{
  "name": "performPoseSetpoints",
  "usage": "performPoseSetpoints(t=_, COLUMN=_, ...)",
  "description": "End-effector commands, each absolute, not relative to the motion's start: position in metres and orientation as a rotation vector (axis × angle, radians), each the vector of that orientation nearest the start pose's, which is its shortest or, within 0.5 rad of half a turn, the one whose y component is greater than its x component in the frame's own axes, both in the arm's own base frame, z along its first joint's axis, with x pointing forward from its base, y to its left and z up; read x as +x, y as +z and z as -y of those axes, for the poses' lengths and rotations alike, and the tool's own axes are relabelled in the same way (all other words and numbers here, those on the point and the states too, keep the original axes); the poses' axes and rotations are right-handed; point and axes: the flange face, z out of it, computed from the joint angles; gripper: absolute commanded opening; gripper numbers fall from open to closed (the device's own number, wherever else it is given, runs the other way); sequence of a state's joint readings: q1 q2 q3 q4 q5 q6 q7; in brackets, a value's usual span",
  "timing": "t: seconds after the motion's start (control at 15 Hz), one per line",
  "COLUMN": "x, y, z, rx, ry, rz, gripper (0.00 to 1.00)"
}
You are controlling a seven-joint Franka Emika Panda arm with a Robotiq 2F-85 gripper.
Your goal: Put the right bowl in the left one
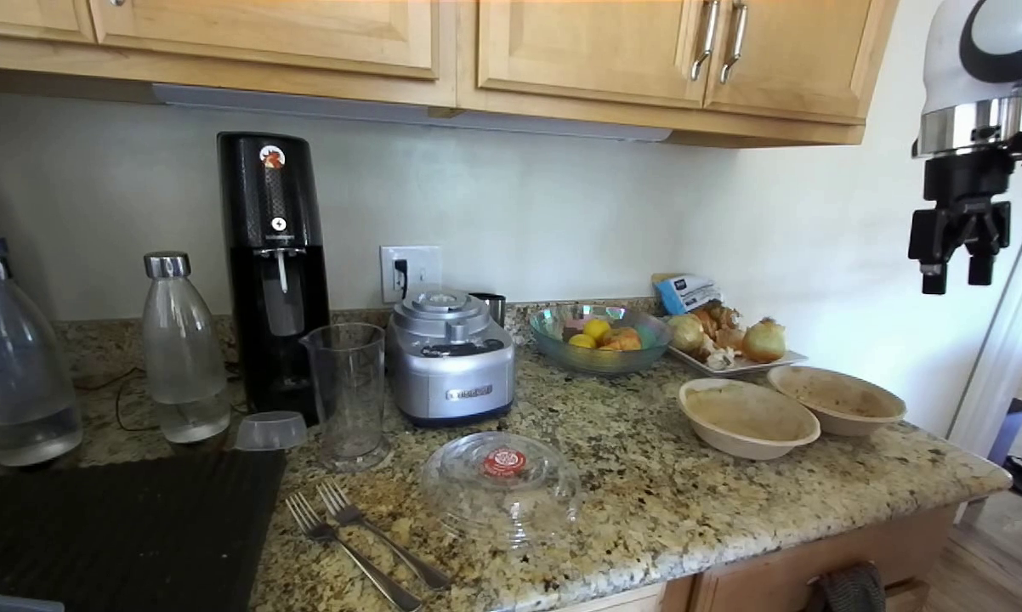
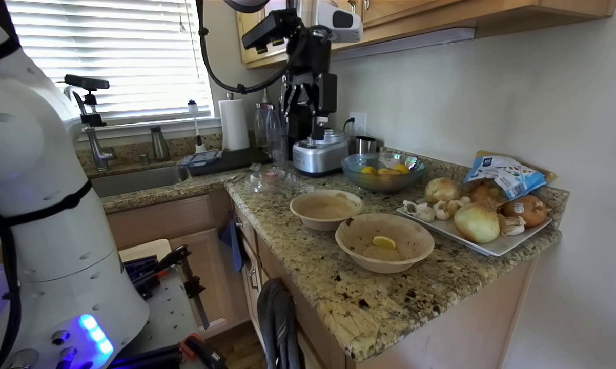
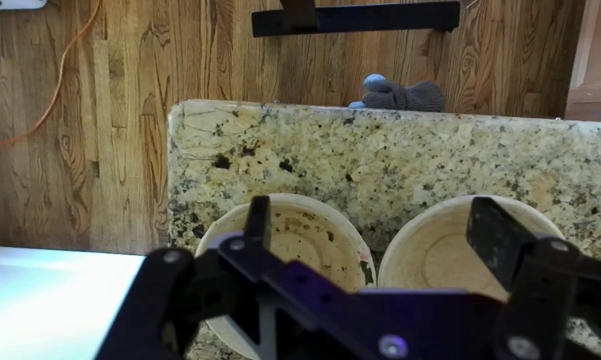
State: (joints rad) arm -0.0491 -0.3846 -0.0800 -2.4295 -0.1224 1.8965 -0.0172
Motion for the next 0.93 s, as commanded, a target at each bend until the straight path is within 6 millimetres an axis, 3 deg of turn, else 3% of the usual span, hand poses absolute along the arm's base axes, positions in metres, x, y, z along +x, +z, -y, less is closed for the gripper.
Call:
performPoseSetpoints(t=0.0, x=0.411, y=0.426, z=0.093, rx=-3.196, ry=0.225, rz=-0.059, gripper=1.00)
performPoseSetpoints(t=0.4, x=0.422, y=0.398, z=0.133, rx=-3.146, ry=0.146, rz=0.064, gripper=1.00)
performPoseSetpoints(t=0.87, x=0.436, y=0.355, z=0.168, rx=-3.134, ry=0.053, rz=0.020, gripper=1.00)
